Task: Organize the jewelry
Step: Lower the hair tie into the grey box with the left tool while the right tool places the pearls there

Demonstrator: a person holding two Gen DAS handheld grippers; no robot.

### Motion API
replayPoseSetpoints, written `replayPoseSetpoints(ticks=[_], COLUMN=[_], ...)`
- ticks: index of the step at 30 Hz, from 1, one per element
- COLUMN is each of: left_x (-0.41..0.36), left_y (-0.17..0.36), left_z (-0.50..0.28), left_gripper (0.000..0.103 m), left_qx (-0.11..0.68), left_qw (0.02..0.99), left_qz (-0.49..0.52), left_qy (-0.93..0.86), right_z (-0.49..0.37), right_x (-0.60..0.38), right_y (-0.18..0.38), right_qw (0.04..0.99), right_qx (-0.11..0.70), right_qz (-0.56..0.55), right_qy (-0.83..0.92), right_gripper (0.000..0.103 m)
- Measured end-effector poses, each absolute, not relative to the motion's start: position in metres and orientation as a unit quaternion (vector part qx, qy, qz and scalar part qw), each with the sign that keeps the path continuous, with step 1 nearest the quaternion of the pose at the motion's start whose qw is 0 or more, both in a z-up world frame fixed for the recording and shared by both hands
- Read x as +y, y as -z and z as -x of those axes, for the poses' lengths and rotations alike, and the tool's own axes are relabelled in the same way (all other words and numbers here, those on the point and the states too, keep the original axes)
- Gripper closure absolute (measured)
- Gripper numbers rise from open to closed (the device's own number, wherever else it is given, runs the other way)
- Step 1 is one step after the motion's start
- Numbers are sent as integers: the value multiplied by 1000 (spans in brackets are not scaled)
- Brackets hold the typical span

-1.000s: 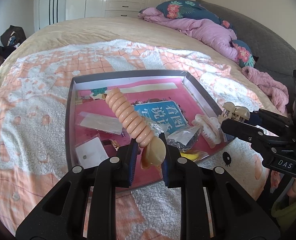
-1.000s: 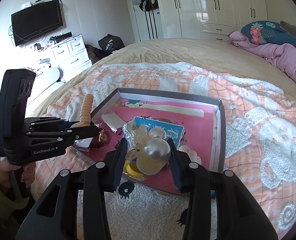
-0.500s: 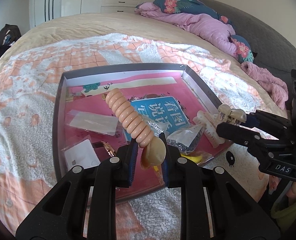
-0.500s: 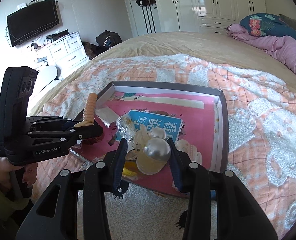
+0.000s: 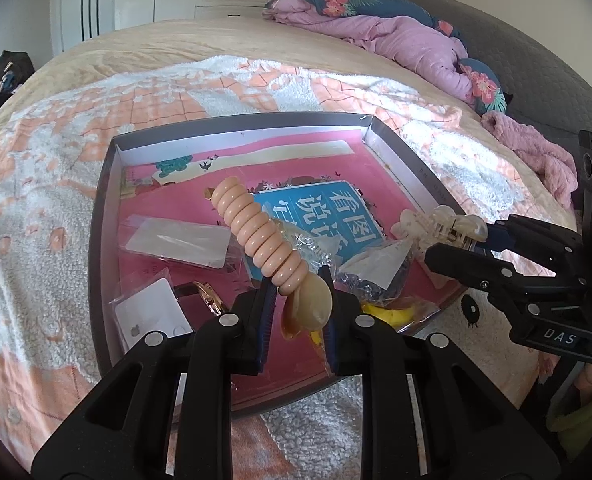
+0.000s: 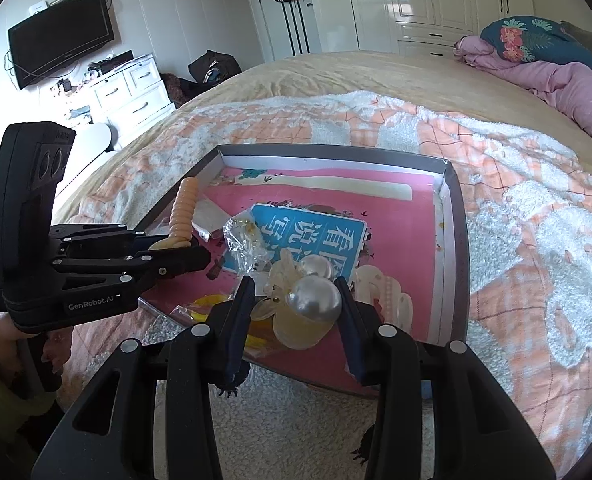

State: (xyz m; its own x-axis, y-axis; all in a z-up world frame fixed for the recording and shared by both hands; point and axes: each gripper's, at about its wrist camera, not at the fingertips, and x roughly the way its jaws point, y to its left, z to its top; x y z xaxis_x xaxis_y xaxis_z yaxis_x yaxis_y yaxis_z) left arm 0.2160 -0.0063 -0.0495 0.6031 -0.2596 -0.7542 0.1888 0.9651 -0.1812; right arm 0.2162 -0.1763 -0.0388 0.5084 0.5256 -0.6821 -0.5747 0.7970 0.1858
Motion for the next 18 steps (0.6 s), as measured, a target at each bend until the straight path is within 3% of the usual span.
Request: replayPoseSetpoints(ticks=[13, 18], left_x=[-7, -7], left_y=[50, 51], left_z=[-217, -218], left_gripper=[89, 88], left_qx=[429, 430], left_qw=[893, 893], left_qz=[42, 44], left_qy=[127, 129], right_z=[-217, -214], right_x=[-179, -182], right_y=[39, 38], right_qw=[875, 877], right_qx=[374, 375], right_qz=[39, 32], right_qy=[-304, -300], right_gripper=[62, 44])
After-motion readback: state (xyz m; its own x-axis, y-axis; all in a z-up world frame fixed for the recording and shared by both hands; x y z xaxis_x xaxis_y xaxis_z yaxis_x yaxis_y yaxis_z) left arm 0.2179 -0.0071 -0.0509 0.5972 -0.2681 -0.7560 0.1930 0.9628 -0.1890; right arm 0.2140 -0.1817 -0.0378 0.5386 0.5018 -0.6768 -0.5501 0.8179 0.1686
